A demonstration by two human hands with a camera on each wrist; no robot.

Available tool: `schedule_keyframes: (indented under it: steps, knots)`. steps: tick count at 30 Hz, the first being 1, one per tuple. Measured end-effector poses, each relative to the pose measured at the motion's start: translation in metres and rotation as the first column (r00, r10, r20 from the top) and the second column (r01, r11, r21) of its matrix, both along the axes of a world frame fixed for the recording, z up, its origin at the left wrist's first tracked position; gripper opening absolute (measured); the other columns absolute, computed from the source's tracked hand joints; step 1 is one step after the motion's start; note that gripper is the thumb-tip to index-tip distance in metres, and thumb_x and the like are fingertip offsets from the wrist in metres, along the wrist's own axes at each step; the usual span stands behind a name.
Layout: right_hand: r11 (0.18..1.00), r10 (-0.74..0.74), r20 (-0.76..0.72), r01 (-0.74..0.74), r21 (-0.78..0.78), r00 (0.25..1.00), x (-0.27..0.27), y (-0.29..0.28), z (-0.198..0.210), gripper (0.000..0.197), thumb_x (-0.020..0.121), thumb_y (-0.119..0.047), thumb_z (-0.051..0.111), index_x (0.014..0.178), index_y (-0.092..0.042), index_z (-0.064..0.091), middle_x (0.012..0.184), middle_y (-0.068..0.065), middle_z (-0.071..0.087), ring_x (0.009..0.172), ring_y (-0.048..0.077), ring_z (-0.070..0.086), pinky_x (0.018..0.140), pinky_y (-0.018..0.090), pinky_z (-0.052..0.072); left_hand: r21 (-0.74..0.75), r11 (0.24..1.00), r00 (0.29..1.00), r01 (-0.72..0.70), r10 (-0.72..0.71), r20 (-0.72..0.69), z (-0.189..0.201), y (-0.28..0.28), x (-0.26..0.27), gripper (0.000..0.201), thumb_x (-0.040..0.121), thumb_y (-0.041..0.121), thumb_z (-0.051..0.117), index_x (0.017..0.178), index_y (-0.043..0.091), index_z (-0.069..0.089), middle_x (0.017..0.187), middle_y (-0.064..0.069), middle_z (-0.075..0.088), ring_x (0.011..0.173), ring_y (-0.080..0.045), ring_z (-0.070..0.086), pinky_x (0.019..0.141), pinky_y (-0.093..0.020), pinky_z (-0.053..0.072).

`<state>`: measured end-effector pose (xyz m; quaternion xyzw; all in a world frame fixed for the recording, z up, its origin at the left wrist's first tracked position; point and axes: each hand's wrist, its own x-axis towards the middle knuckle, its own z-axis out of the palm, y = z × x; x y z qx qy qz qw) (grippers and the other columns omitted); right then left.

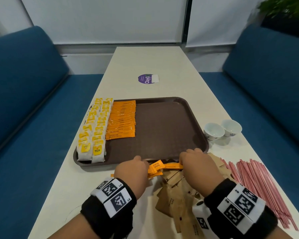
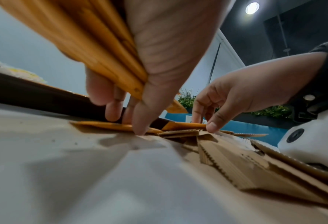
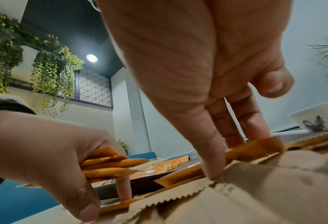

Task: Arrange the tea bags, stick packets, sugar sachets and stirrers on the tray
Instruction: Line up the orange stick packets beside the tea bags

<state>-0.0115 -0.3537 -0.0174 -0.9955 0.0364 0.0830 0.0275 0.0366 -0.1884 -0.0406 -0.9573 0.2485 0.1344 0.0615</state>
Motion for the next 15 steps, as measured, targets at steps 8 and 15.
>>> schedule_keyframes:
  steps: [8, 15]
  knots:
    - [1.0, -0.004, 0.037, 0.004, -0.022, 0.999, -0.001, 0.004, 0.008, 0.019, 0.095, -0.011, 0.043, 0.11, -0.019, 0.053, 0.11, 0.0, 0.057, 0.105, 0.019, 0.05, 0.088, 0.03, 0.043, -0.012, 0.995, 0.995, -0.094, 0.094, -0.039, 0.0, 0.008, 0.004, 0.022, 0.091, 0.022, 0.053, 0.11, 0.016, 0.045, 0.112, -0.004, 0.056, 0.098, -0.024, 0.061, 0.065, -0.03, 0.038]
    - [0.86, -0.248, 0.077, 0.184, 0.476, 0.966, 0.002, 0.003, 0.019, 0.005, 0.092, -0.024, 0.058, 0.091, -0.023, 0.062, 0.083, -0.006, 0.063, 0.077, 0.01, 0.059, 0.072, 0.031, 0.052, -0.155, 0.972, 0.982, -0.178, 0.165, -0.097, 0.017, 0.03, 0.01, 0.008, 0.088, 0.025, 0.051, 0.083, 0.021, 0.047, 0.084, 0.003, 0.056, 0.083, -0.02, 0.06, 0.064, -0.027, 0.039]
